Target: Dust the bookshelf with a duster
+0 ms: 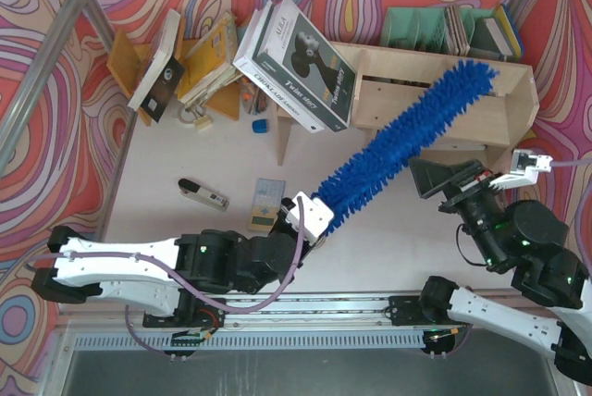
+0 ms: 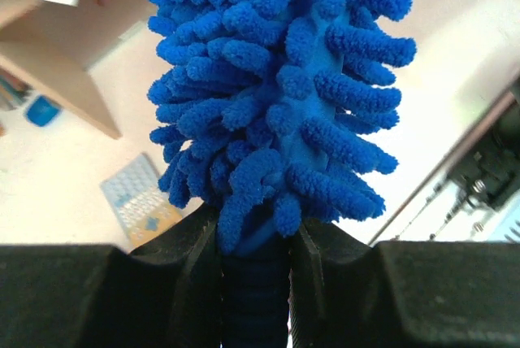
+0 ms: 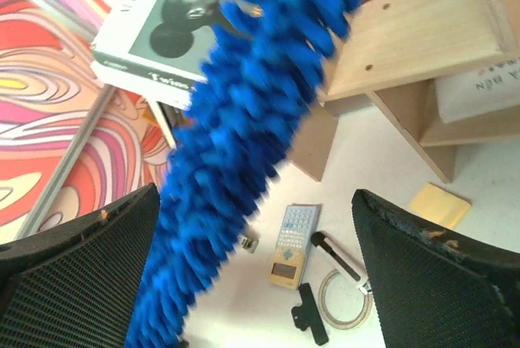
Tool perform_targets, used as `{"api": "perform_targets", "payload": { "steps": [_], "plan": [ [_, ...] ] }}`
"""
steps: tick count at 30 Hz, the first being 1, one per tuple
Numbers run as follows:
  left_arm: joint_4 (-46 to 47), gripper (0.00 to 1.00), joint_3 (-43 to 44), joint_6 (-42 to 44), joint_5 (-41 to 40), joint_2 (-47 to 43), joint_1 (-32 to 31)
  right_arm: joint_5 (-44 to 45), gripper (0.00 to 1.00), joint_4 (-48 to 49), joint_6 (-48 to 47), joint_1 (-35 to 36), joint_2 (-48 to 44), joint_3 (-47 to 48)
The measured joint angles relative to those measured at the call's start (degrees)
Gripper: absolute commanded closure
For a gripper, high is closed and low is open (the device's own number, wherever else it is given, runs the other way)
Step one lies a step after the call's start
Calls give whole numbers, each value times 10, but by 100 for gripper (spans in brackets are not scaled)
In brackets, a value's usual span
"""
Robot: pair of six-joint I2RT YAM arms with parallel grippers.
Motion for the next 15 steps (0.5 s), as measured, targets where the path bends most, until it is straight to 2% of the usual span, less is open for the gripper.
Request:
{"api": "perform_targets", "payload": {
  "steps": [7, 10, 15],
  "plan": [
    [16, 100, 42, 42, -118, 0, 0, -55, 8, 95, -103, 0, -47, -80],
    [29, 100, 58, 55, -169, 2, 0, -56, 8, 107, -117, 0, -43, -125],
    [28, 100, 109, 69, -254, 24, 0, -21, 1, 111, -116, 0, -2, -196]
  ]
}}
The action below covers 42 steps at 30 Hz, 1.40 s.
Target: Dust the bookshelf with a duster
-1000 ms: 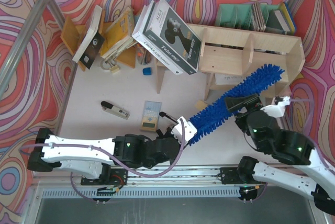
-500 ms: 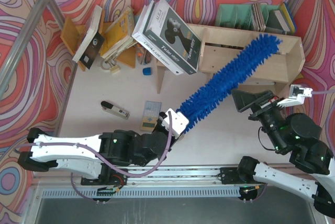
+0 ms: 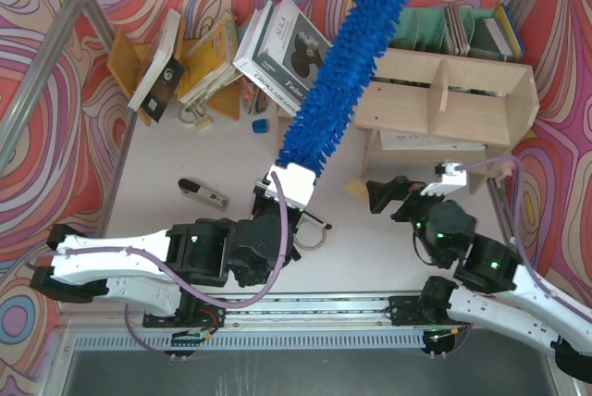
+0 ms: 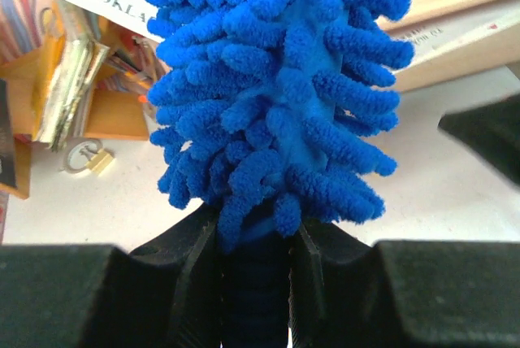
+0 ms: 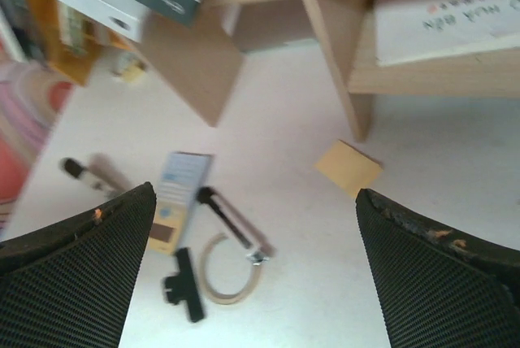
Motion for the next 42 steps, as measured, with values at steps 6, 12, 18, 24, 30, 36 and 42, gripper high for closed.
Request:
{"api": "perform_targets", "payload": {
  "steps": [6, 12, 18, 24, 30, 36, 42],
  "plan": [
    [-37, 100, 92, 5, -52, 53, 2, 69, 1, 19, -16, 0, 49, -66],
    [-155, 100, 204, -53, -49, 118, 36, 110, 1, 83, -56, 0, 60, -149],
    [-300, 100, 324, -134, -20, 173, 75, 109, 1, 114, -83, 0, 45, -172],
    [-444, 100, 447, -201, 5, 236, 95, 110, 1, 124, -84, 0, 18, -172],
    [-578, 100, 493, -267, 40, 272, 108, 123, 1, 123, -82, 0, 16, -172],
    [-672, 100, 493, -337, 76, 273, 115, 141, 1, 123, -80, 0, 18, -172],
    [-683, 100, 486, -371, 108, 252, 115, 155, 1, 123, -79, 0, 40, -172]
  ]
}}
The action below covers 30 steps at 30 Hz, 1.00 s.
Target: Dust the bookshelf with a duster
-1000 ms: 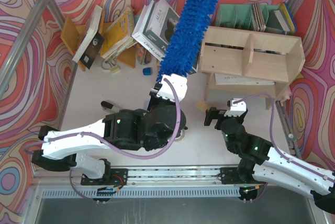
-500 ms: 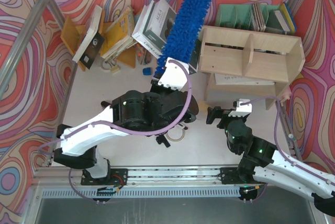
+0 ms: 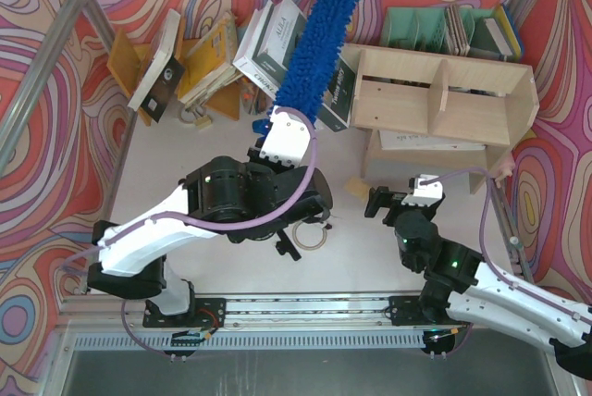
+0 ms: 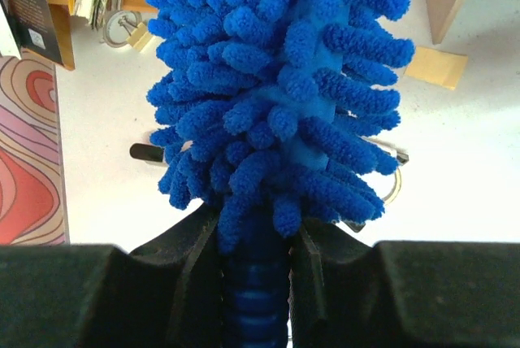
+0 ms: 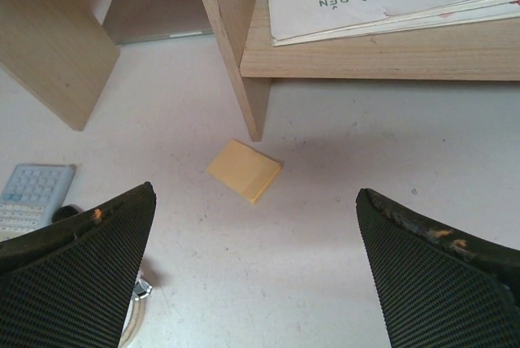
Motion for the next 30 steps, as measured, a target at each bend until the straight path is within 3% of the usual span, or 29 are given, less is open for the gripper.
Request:
{"api": "perform_targets", "payload": {
  "steps": [30],
  "plan": [
    [19, 100, -120, -3, 33, -40, 14, 19, 1, -6, 7, 0, 34, 2]
  ]
}}
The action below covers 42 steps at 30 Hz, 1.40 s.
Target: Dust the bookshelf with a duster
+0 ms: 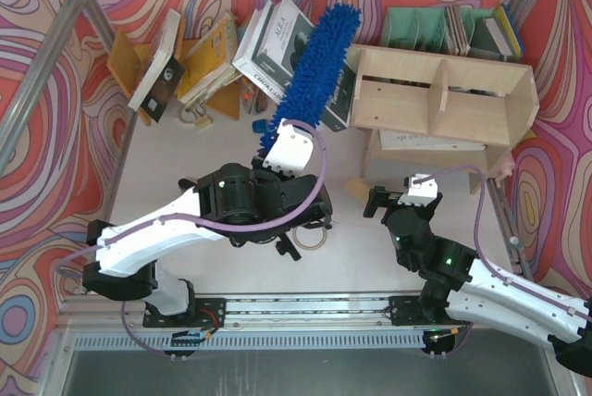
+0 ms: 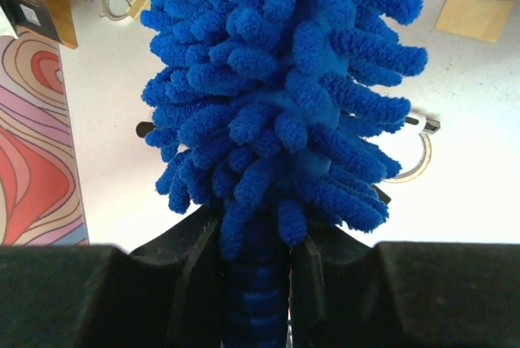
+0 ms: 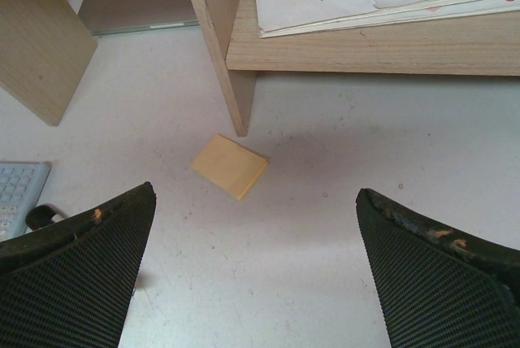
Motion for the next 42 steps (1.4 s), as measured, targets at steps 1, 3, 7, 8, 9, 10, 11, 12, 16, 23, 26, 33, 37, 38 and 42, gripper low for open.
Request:
{"api": "perform_targets", "payload": {
  "steps": [1, 3, 7, 8, 9, 10, 11, 12, 16, 23, 26, 33, 37, 38, 42],
  "plan": [
    [5, 100, 0, 4, 3, 0, 0, 0, 1, 0, 0, 0, 0, 0],
    [10, 100, 0, 9, 7, 0, 0, 0, 1, 0, 1, 0, 0, 0],
    [5, 100, 5, 15, 5, 0, 0, 2, 1, -2, 4, 0, -2, 0],
    [2, 100, 10, 15, 2, 0, 0, 2, 1, -2, 5, 0, -4, 0],
    [-4, 100, 16, 15, -3, 0, 0, 3, 1, -2, 6, 0, -6, 0],
    [-10, 100, 23, 14, -8, 0, 0, 4, 1, -2, 7, 0, -8, 0],
    [-14, 100, 29, 12, -14, 0, 0, 4, 1, -2, 8, 0, -10, 0],
    [-18, 100, 35, 10, -21, 0, 0, 4, 1, -2, 9, 0, -12, 0],
    [-19, 100, 50, 5, -46, -7, 0, 4, 1, -2, 10, 0, -15, 0],
    [-18, 100, 41, 10, -58, -22, 1, 6, 1, -3, 12, 0, -15, 0],
    [-4, 100, 18, 18, -54, -21, 1, 7, 1, -5, 14, 0, -15, 0],
    [73, 100, -41, 36, 4, -12, 1, 8, 1, -7, 15, 0, -18, 1],
    [109, 100, -54, 43, 39, 7, 1, 8, 1, -8, 17, 0, -22, 1],
    [115, 100, -54, 45, 43, 12, 1, 8, 1, -9, 18, 0, -22, 1],
    [124, 100, -53, 51, 43, 17, 1, 9, 1, -18, 20, 0, -24, 2]
  ]
}}
